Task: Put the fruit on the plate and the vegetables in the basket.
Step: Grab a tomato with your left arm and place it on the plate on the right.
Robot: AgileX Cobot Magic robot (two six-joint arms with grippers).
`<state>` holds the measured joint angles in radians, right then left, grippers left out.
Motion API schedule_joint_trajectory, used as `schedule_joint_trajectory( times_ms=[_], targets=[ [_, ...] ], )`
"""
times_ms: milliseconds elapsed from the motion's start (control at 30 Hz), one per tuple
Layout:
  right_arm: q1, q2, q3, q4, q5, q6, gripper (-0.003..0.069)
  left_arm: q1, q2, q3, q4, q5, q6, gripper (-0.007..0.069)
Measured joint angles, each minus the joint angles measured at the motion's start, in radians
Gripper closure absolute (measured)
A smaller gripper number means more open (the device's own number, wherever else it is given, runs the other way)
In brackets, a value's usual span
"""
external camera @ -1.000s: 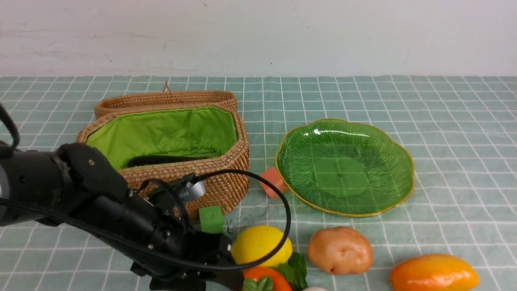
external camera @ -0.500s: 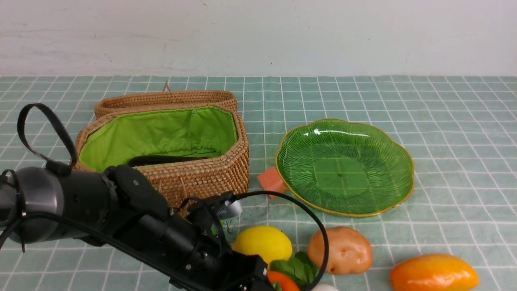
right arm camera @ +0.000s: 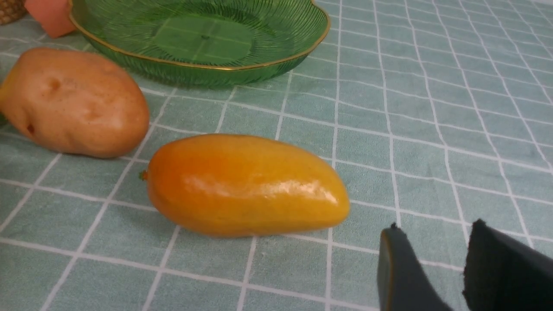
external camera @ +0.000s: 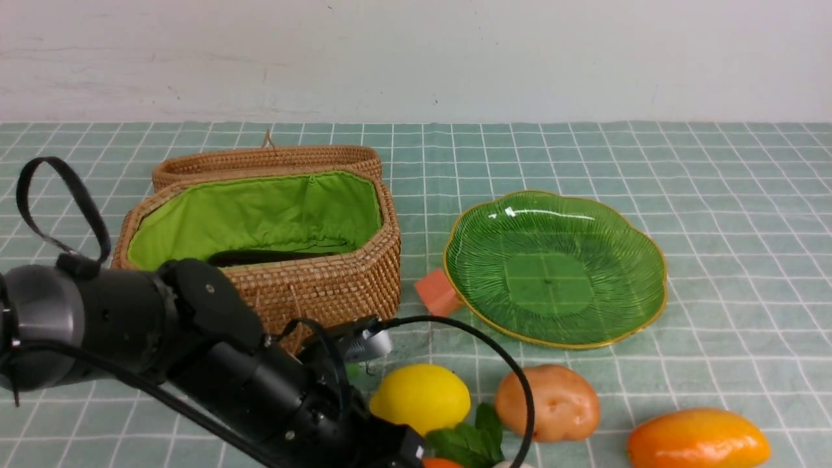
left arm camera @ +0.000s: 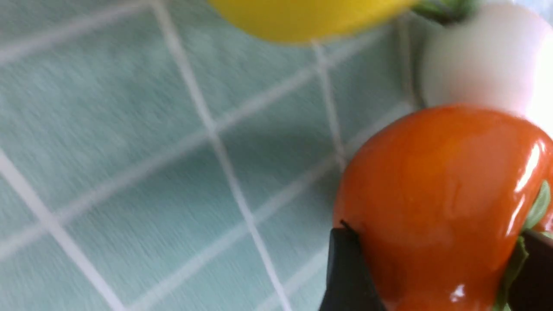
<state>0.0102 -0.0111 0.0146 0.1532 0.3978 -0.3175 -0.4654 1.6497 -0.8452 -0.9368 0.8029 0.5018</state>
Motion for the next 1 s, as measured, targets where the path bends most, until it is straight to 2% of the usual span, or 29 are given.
schedule_joint_trajectory(
  times_ms=[267,367,433,533,567,600,767,900,1000],
  targets=[
    [0.000,0.000,0.000,0.000,0.000,0.000,0.0418,0.000,-0.187,-0.072,0.068,0.057,-0.136,0.0198],
    [0.000,0.000,0.000,0.000,0.000,0.000,0.0418,0.000,-0.216,-0.164,0.080,0.061,-0.152,0.0198],
    [0.000,0.000,0.000,0.000,0.000,0.000,0.0418,0.000,-0.196,-0.297,0.110,0.011,-0.167,0.0198],
    [0.000,0.000,0.000,0.000,0.000,0.000,0.0418,0.000,-0.145,-0.382,0.126,-0.023,-0.180,0.0198],
    [0.000,0.000,0.000,0.000,0.000,0.001,0.0418,0.000,-0.079,-0.503,0.147,-0.032,-0.187,0.0198],
    [0.000,0.000,0.000,0.000,0.000,0.001,0.0418,0.000,-0.060,-0.516,0.149,-0.032,-0.187,0.0198],
    [0.000,0.000,0.000,0.000,0.000,0.002,0.0418,0.000,0.225,-0.873,0.219,-0.006,-0.251,0.0198],
    [0.000,0.000,0.000,0.000,0.000,0.002,0.0418,-0.003,0.503,-1.209,0.302,0.048,-0.354,0.0198],
    [0.000,0.000,0.000,0.000,0.000,0.002,0.0418,-0.016,0.644,-1.384,0.354,0.081,-0.425,0.0198]
  ],
)
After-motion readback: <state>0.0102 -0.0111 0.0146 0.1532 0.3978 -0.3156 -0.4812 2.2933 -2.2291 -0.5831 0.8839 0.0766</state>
